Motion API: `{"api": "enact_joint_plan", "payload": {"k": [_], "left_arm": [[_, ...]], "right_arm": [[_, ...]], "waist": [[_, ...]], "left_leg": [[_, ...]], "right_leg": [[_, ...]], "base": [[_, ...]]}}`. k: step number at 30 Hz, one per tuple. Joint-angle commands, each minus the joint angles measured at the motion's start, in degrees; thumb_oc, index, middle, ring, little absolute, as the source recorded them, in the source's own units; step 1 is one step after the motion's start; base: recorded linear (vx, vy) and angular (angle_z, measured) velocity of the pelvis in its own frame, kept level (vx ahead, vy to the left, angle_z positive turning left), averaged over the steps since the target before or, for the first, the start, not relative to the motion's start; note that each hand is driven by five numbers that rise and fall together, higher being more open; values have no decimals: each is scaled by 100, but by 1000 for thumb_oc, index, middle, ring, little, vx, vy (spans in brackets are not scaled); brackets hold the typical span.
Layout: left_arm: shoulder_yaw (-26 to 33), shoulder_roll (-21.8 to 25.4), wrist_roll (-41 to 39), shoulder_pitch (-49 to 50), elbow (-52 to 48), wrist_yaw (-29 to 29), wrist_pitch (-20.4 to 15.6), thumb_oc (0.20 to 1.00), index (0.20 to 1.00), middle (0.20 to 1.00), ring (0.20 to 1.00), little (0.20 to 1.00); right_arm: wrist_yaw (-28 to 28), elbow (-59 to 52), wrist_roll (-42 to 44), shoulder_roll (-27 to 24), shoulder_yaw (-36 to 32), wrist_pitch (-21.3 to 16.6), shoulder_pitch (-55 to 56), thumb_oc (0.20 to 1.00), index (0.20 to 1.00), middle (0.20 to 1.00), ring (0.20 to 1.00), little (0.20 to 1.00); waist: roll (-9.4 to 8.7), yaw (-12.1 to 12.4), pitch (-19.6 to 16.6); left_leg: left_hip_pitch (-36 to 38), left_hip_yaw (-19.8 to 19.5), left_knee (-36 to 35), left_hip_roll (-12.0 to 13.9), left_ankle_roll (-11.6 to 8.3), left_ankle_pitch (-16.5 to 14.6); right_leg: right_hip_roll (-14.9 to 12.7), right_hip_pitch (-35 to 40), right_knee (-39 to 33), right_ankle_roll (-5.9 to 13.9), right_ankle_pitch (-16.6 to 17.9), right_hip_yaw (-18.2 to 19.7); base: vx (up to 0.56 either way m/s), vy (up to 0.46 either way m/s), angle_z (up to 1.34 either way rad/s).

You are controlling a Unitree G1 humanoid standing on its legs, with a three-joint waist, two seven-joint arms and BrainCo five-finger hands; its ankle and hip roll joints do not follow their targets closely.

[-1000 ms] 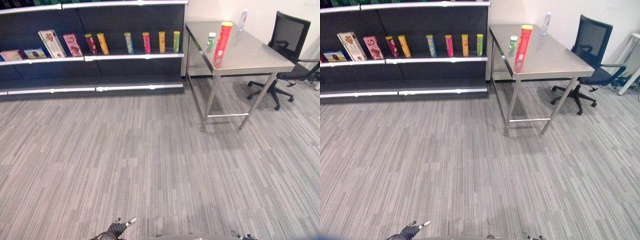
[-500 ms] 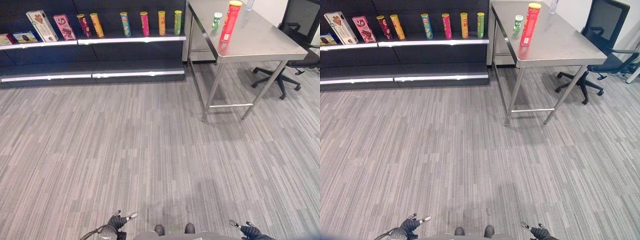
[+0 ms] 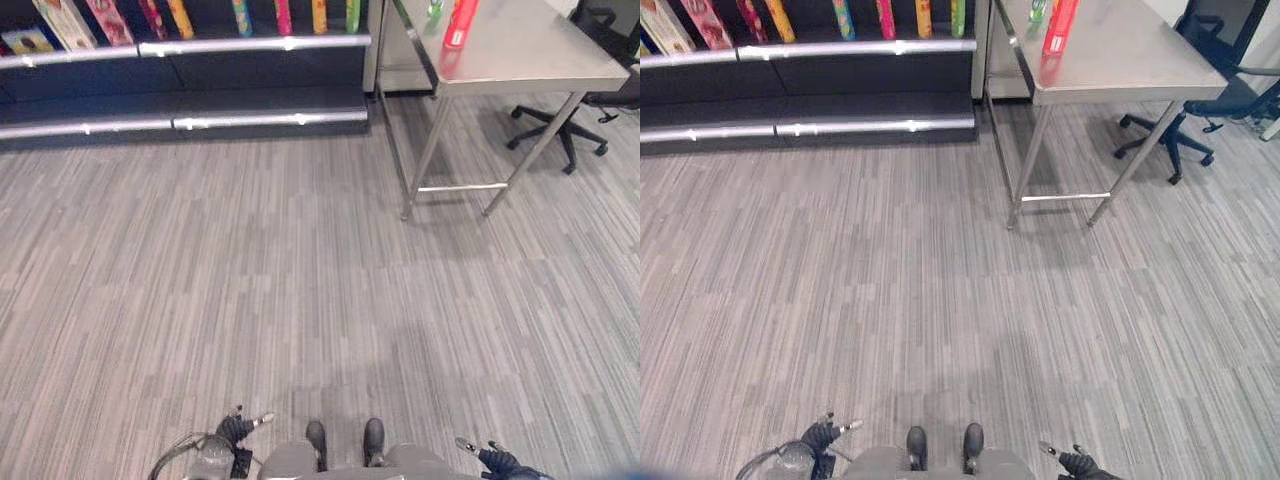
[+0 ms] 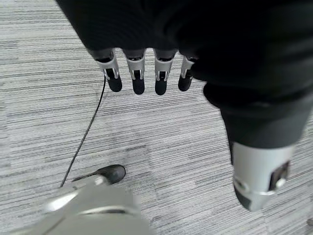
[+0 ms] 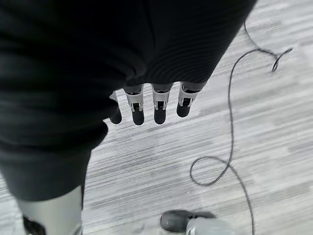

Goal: Put the goods on the table back onto the shelves and tidy them up.

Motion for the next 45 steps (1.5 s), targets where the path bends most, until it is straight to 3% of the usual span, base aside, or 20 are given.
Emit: {"api": "enact_joint_plan", "payload": {"k": [1,4,5,7,10,12,15,17,20,22,27,28,29,31,32,34,37,39,41,45], "left_arm": [[-184,-107,-55,-105,168,42,-125,1000,1000,1000,1000,1000],[-195,-156,-12,-48,221,9,-116,1000,1000,1000,1000,1000],[-196,-155,-12,-47,222,9,-116,1000,1000,1000,1000,1000],[-134,-156,-4,-24,260,-9,-114,1000,1000,1000,1000,1000],[33,-148,-36,87,321,11,-95,1000,1000,1000,1000,1000],[99,-144,-44,116,360,38,-78,1000,1000,1000,1000,1000],[119,-94,-103,29,334,63,-92,1000,1000,1000,1000,1000],[62,-22,-175,-79,207,48,-108,1000,1000,1000,1000,1000],[-20,56,-179,-215,62,92,-124,1000,1000,1000,1000,1000],[-56,75,-176,-239,12,101,-125,1000,1000,1000,1000,1000],[-56,75,-176,-239,12,101,-125,1000,1000,1000,1000,1000],[-138,97,-191,-374,-74,91,-160,1000,1000,1000,1000,1000],[-253,84,-53,-411,-8,51,-153,1000,1000,1000,1000,1000],[-270,64,-9,-410,17,28,-149,1000,1000,1000,1000,1000],[-244,10,55,-403,61,-3,-139,1000,1000,1000,1000,1000],[-204,-42,140,-358,162,-13,-138,1000,1000,1000,1000,1000],[-168,-94,197,-279,249,-49,-130,1000,1000,1000,1000,1000],[-187,-156,273,-176,367,-24,-136,1000,1000,1000,1000,1000],[-159,-178,228,-152,373,-14,-128,1000,1000,1000,1000,1000],[-203,-216,117,-177,264,-14,-167,1000,1000,1000,1000,1000]], "right_arm": [[-29,-85,168,-370,113,-74,58,1000,1000,1000,1000,1000],[-25,-128,175,-430,134,-94,9,1000,1000,1000,1000,1000],[-25,-128,176,-429,134,-95,10,1000,1000,1000,1000,1000],[-44,-114,143,-431,141,-113,-59,1000,1000,1000,1000,1000],[-4,-77,-18,-380,182,-85,-44,1000,1000,1000,1000,1000],[8,-56,-125,-364,171,-46,-55,1000,1000,1000,1000,1000],[8,-60,-178,-361,138,-32,-100,1000,1000,1000,1000,1000],[3,-125,-139,-382,136,-46,-132,1000,1000,1000,1000,1000],[-50,-244,-83,-381,145,-48,-240,1000,1000,1000,1000,1000],[-55,-252,-96,-360,166,-49,-240,1000,1000,1000,1000,1000],[-55,-252,-96,-360,166,-49,-240,1000,1000,1000,1000,1000],[-58,-220,-98,-301,184,-20,-232,1000,1000,1000,1000,1000],[-10,-117,-89,-268,232,15,-194,1000,1000,1000,1000,1000],[4,-80,-94,-263,260,10,-162,1000,1000,1000,1000,1000],[9,-19,-100,-265,258,21,-123,1000,1000,1000,1000,1000],[20,30,-147,-255,278,29,-79,1000,1000,1000,1000,1000],[27,47,-181,-258,280,38,-5,1000,1000,1000,1000,1000],[37,76,-137,-277,288,-4,86,1000,1000,1000,1000,1000],[41,90,-66,-309,256,-26,85,1000,1000,1000,1000,1000],[55,-86,-5,-413,329,-83,-26,1000,1000,1000,1000,1000]], "waist": [[189,-37,-183],[260,72,-216],[245,74,-212],[259,208,-241],[314,331,-373],[308,418,-516],[174,474,-651],[111,457,-629],[164,388,-511],[184,385,-480],[184,385,-479],[271,230,-516],[250,-149,-408],[233,-237,-383],[227,-366,-334],[218,-470,-328],[194,-496,-363],[196,-503,-518],[279,-544,-605],[457,-549,-671]], "left_leg": [[-312,-146,-86,542,-298,-43],[-806,-61,-701,628,-396,471],[-785,-51,-718,612,-395,473],[-1042,214,-1475,562,-451,697],[-1067,344,-1628,592,-469,936],[-1018,305,-1506,577,-442,1214],[-883,367,-1320,406,-312,978],[-713,381,-1225,254,-159,727],[-386,382,-1167,127,44,423],[-273,372,-1154,102,72,329],[-273,371,-1154,101,72,329],[154,309,-1213,141,27,56],[758,195,-1390,17,-29,-231],[917,158,-1435,-54,-19,-328],[1208,42,-1519,-174,17,-516],[1563,-85,-1644,-251,25,-715],[1850,-183,-1733,-252,-24,-862],[2069,-286,-1691,-94,-91,-1092],[2040,-305,-1517,98,-229,-1080],[1832,-417,-663,345,-575,-391]], "right_leg": [[-155,35,503,858,-655,-12],[-119,240,391,879,-849,6],[-136,250,395,883,-864,9],[-83,702,235,889,-1101,158],[-71,1065,148,952,-1272,377],[-230,1221,140,1064,-1295,372],[-623,1051,590,1320,-1050,334],[-860,695,1535,1411,-534,453],[-1037,98,2777,1307,279,401],[-1143,19,2940,1293,446,312],[-1143,20,2940,1293,446,312],[-1145,-440,2253,1199,-144,-72],[-596,-928,806,1375,-78,-98],[-435,-1068,517,1417,59,-47],[-200,-1431,138,1494,308,-107],[-14,-1657,-87,1556,479,-241],[-66,-1664,-47,1544,548,-533],[-80,-1428,-27,1359,641,-609],[-18,-1375,38,1318,608,-518],[124,-1194,194,1041,316,-470]], "base": [[211,49,0],[214,69,2],[356,75,-1],[468,99,-1],[446,158,-21],[451,196,-79],[373,176,-51],[274,186,-5],[188,174,16],[135,63,17],[112,11,19],[938,-24,1],[1055,-29,-12],[493,-29,16],[396,-8,37],[515,-55,47],[386,-111,63],[498,-246,20],[386,-192,64],[320,-151,18]]}}
